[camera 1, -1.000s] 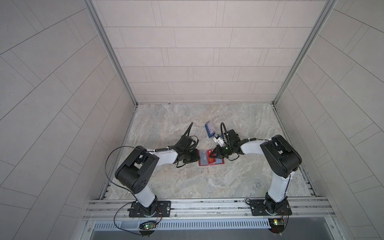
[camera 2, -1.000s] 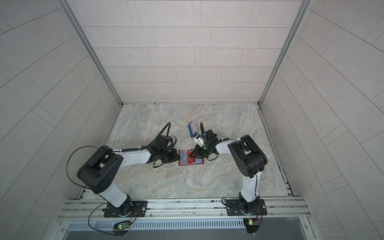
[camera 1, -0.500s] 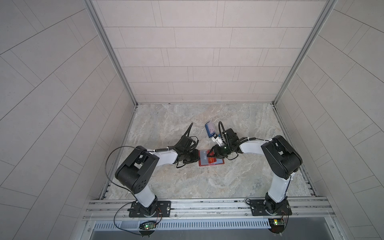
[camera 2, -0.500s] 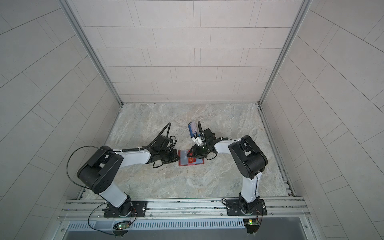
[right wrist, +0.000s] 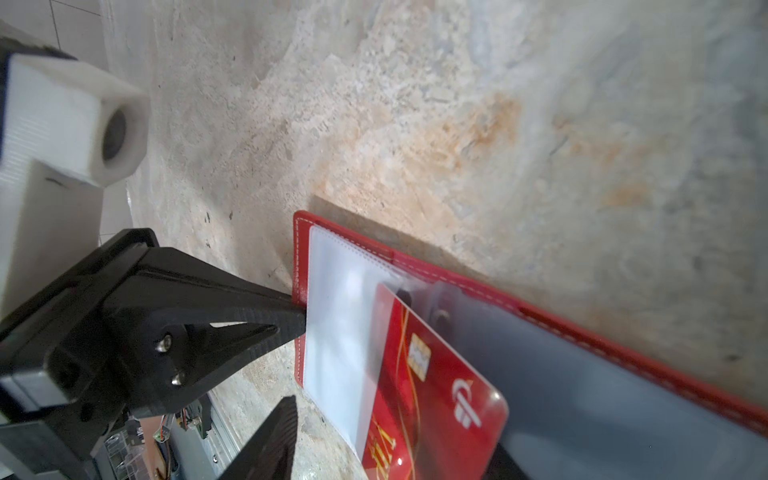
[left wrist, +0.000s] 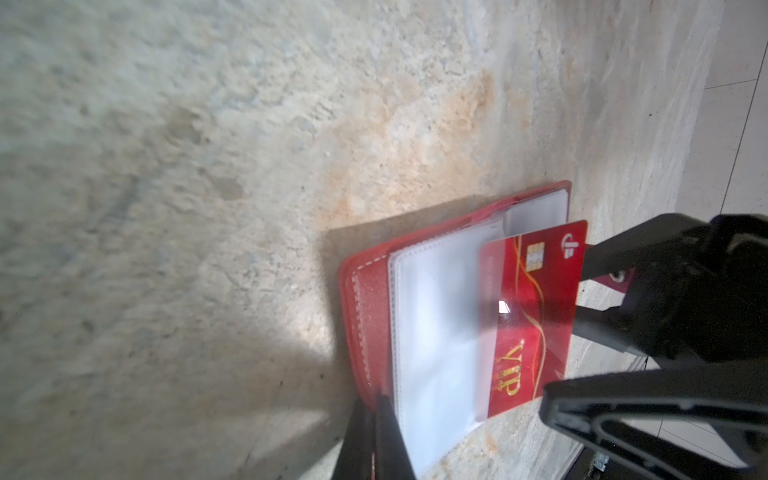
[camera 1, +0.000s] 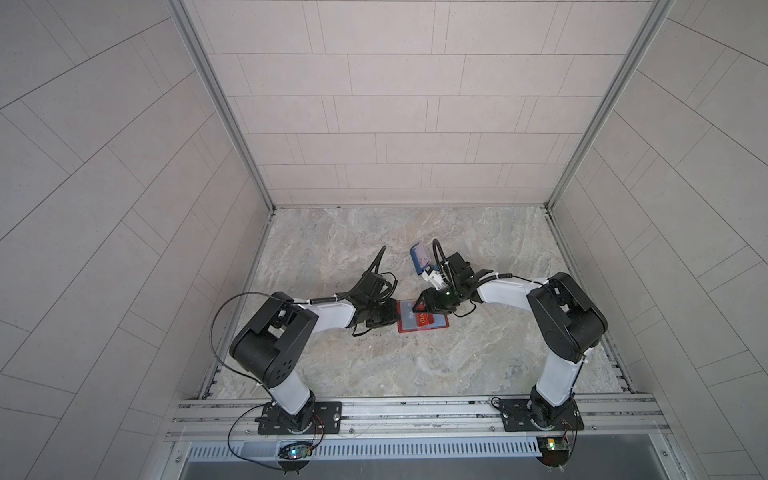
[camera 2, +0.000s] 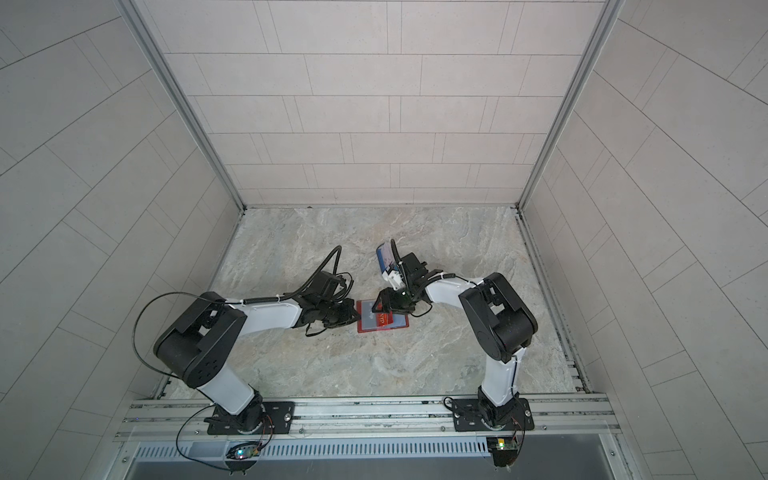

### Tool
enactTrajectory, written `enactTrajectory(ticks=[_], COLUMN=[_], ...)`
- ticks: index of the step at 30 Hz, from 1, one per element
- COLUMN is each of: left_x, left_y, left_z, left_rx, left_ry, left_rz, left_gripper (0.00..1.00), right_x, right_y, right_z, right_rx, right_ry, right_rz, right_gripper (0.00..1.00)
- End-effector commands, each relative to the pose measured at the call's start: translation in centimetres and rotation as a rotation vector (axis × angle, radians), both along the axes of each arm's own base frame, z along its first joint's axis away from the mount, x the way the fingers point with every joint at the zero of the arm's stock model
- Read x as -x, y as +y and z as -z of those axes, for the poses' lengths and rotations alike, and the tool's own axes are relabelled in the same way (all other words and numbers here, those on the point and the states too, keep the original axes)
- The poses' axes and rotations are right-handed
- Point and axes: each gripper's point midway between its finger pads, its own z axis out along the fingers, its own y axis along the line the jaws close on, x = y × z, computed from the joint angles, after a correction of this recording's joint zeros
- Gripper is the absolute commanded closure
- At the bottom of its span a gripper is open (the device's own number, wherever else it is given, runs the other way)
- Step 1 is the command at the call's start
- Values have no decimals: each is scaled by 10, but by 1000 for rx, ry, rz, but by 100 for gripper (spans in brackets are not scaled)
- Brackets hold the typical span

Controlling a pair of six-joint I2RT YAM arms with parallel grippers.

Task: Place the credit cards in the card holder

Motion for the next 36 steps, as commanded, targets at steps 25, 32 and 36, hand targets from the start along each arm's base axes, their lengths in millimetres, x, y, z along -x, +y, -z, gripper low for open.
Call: enactTrajectory(ticks=[25, 32, 36], left_x=[17, 16, 16], left_y=[9, 9, 10], left_z=[11, 11, 11], left_rx=[-40, -41, -42], left_ry=[51, 52, 52], left_rz=[5, 2, 2], left_gripper=[100, 100, 100], right_x=[-1, 3, 4], right_y=[-53, -55, -54], right_z=[-5, 5, 11], right_rx=[409, 491, 513], right_ry=[-178, -171, -162], right_rz=[18, -12, -17], right_gripper=[53, 82, 90])
